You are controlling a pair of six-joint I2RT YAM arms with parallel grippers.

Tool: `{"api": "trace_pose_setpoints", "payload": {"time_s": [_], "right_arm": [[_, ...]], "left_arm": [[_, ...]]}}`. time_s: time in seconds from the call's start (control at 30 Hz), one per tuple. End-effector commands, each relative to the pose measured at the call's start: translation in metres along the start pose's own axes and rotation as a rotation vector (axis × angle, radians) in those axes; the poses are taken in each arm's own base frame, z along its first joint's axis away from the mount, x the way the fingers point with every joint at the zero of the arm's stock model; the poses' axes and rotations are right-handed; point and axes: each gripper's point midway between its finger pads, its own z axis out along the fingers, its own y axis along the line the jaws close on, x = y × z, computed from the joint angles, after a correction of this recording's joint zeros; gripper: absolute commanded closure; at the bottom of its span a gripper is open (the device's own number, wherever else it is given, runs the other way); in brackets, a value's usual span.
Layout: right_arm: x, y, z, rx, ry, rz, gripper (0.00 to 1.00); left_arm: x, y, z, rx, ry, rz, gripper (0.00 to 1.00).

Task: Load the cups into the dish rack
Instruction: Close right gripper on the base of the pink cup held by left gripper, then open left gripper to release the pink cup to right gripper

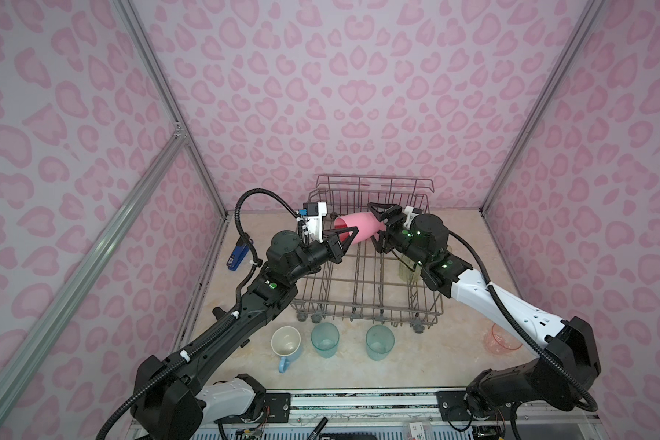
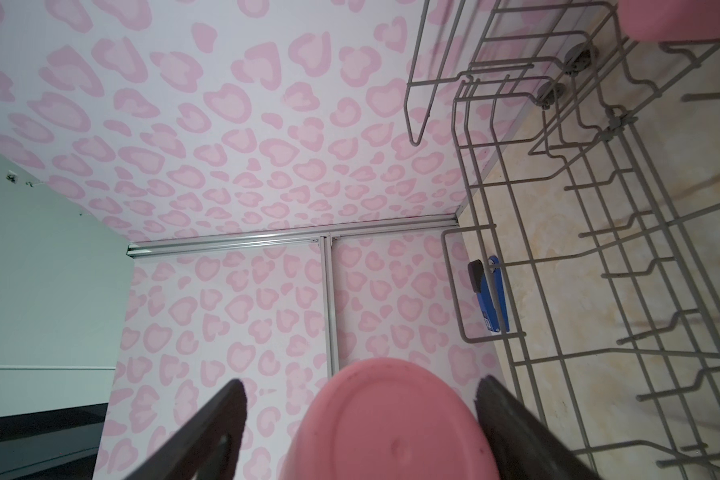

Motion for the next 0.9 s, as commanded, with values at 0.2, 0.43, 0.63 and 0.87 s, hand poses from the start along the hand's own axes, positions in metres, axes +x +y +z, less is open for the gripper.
{"api": "trace_pose_setpoints", "payload": {"time_s": [0.2, 0.43, 0.63, 0.87], "right_arm": [[-0.014, 0.013, -0.005, -0.030, -0.043, 0.046, 0.19], [-0.019, 0.009, -0.006, -0.020, -0.058, 0.033, 0.32], [-0.028, 0.010, -0.012, -0.012, -0.093, -0.006, 0.39], [-0.038, 0.007, -0.018, 0.019, -0.141, -0.085, 0.41]], "left_arm": [[-0.015, -0.018, 0.020, 0.121, -0.025, 0.029, 0.97], [-0.008, -0.009, 0.029, 0.119, -0.014, 0.004, 0.96], [-0.006, -0.004, 0.033, 0.105, -0.005, -0.001, 0.88], [0.000, 0.017, 0.033, -0.011, 0.013, -0.016, 0.55]]}}
